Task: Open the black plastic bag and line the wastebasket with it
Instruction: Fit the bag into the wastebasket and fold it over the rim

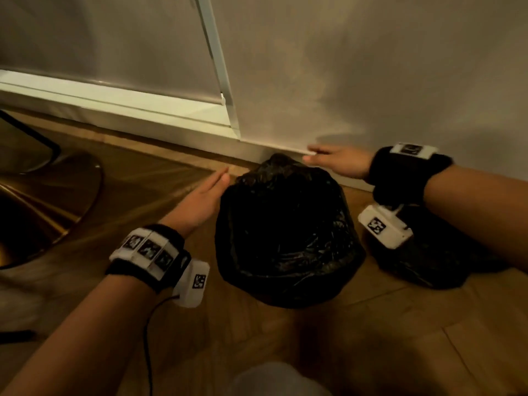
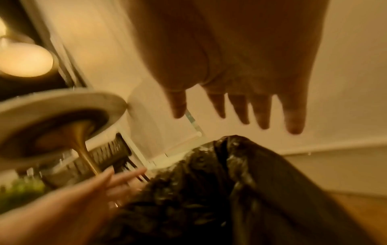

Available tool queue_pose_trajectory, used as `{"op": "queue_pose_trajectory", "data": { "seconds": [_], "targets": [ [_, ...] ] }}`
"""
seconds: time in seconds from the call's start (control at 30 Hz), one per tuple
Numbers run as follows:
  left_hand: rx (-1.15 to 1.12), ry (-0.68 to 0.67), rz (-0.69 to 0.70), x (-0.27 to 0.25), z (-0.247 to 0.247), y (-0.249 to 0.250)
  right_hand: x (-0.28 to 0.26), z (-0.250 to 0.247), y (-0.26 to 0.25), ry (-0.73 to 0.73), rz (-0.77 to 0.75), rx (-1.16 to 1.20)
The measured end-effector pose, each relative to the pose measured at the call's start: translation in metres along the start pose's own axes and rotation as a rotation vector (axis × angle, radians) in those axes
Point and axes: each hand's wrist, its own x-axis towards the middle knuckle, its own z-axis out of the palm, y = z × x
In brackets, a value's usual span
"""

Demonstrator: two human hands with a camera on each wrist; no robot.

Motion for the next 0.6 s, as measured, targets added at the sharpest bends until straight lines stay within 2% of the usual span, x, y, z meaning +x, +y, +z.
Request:
{"op": "queue_pose_trajectory", "data": {
  "seconds": [0.07, 0.17, 0.2, 0.27, 0.3, 0.33, 0.37, 0.47, 0.53, 0.6],
  "targets": [
    [-0.164, 0.014, -0.065, -0.029, 0.005, -0.018, -0.022, 0.006, 0.017, 0.084, 0.058, 0.154],
    [-0.223, -0.061, -0.121, -0.058, 0.033, -0.037, -0.053, 0.029, 0.034, -0.079, 0.133, 0.352],
    [-0.23, -0.04, -0.132, -0.061, 0.038, -0.043, -0.06, 0.034, 0.038, -0.055, 0.147, 0.39],
    [-0.365, 0.107, -0.233, -0.065, 0.037, -0.056, -0.064, 0.037, 0.054, 0.205, 0.188, 0.465],
    [-0.456, 0.16, -0.305, -0.07, 0.034, -0.06, -0.066, 0.039, 0.064, 0.362, 0.275, 0.546],
    [-0.521, 0.166, -0.364, -0.078, 0.031, -0.066, -0.07, 0.042, 0.073, 0.465, 0.389, 0.646],
    [-0.549, 0.119, -0.419, -0.089, 0.032, -0.07, -0.077, 0.05, 0.08, 0.503, 0.517, 0.764],
    [-0.663, -0.037, -0.556, -0.12, 0.046, -0.08, -0.105, 0.096, 0.094, 0.355, 0.816, 1.25],
    [-0.727, -0.116, -0.584, -0.13, 0.057, -0.086, -0.118, 0.125, 0.087, 0.261, 0.887, 1.481],
    [-0.787, -0.132, -0.561, -0.133, 0.069, -0.087, -0.122, 0.143, 0.083, 0.21, 0.871, 1.621]
  ]
}}
